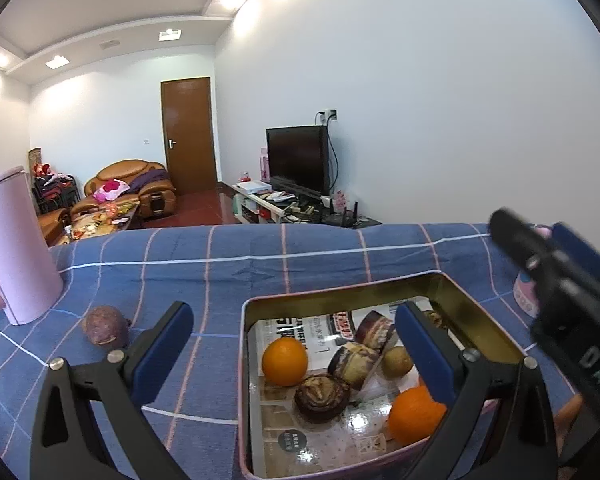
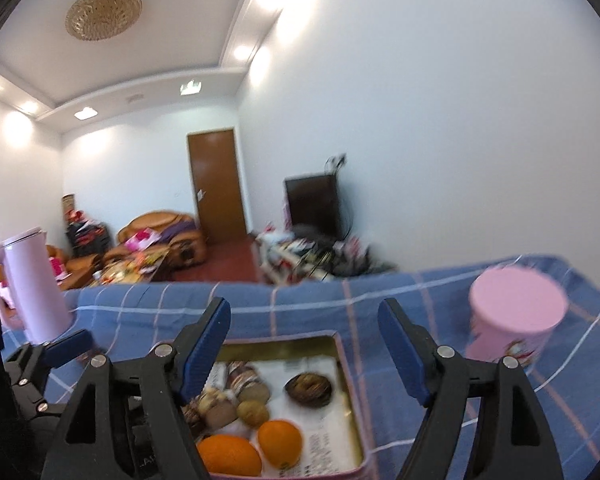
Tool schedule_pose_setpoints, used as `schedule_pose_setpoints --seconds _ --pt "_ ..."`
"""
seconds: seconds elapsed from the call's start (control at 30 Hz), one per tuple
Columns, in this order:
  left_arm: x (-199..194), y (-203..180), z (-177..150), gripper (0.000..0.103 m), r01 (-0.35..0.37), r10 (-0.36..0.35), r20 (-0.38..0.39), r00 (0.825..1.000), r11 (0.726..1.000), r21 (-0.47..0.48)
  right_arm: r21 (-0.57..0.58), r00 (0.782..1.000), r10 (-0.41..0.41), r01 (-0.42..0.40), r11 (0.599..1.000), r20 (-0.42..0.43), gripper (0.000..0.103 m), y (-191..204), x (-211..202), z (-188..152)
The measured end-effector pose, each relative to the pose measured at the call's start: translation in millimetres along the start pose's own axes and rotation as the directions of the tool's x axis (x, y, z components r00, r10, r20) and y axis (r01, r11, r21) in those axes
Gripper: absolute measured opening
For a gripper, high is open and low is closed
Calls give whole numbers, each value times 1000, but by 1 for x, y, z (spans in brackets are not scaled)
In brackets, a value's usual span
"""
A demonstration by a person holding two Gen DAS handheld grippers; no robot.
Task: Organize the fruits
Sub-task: 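Open the left tool to drop the orange into the tin while the right tool releases the greenish fruit, then move both open tools back from the tin toward the remaining fruits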
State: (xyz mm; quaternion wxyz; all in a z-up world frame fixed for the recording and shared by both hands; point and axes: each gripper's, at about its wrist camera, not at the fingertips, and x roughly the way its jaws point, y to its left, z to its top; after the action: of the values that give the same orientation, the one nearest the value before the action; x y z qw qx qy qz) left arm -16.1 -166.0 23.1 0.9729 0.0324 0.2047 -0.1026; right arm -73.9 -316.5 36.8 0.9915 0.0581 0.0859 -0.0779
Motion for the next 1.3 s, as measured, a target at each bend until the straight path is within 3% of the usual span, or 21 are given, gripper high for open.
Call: schedule_pose_setpoints --seconds 0.13,0.83,1.3 --pt "-3 -1 0 103 -6 6 24 1000 1000 1 -2 997 -33 33 999 75 90 -2 -10 2" --pt "-21 10 -8 103 2 -1 51 999 1000 -22 20 996 -90 90 996 -30 90 -2 -19 -6" --pt "-41 19 -15 103 13 -12 75 997 1000 -19 28 993 -116 117 993 -31 90 13 -45 -12"
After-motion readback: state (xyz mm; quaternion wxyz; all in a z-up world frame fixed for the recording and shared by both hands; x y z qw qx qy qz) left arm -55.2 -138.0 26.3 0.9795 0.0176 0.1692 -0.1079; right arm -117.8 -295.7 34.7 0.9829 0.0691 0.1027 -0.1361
